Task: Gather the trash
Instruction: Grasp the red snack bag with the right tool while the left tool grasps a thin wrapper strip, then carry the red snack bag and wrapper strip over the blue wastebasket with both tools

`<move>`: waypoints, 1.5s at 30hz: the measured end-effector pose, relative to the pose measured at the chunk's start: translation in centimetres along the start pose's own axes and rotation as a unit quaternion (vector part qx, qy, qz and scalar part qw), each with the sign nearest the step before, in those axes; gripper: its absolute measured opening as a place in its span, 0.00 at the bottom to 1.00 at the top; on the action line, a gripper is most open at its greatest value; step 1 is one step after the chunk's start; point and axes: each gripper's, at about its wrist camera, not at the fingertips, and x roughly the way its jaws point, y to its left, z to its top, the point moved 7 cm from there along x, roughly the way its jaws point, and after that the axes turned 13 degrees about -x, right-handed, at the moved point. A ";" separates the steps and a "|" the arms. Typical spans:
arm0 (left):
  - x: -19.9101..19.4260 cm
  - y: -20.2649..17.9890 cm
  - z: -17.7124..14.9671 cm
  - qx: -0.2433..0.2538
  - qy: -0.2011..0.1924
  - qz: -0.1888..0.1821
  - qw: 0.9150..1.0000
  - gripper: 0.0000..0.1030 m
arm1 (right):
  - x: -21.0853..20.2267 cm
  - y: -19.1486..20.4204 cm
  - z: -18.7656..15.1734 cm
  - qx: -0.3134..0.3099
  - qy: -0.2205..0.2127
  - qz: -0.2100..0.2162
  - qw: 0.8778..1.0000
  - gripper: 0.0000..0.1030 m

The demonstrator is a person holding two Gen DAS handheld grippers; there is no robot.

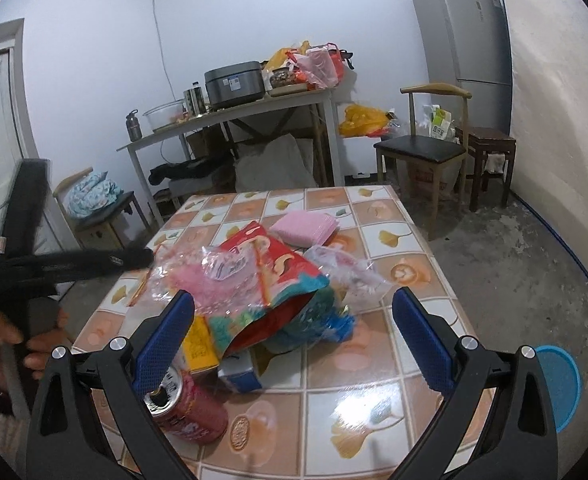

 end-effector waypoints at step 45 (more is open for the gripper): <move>-7.6 9.0 0.9 -0.200 -0.131 -0.074 0.968 0.00 | 20.4 1.9 3.4 -0.099 0.301 0.234 0.919 0.46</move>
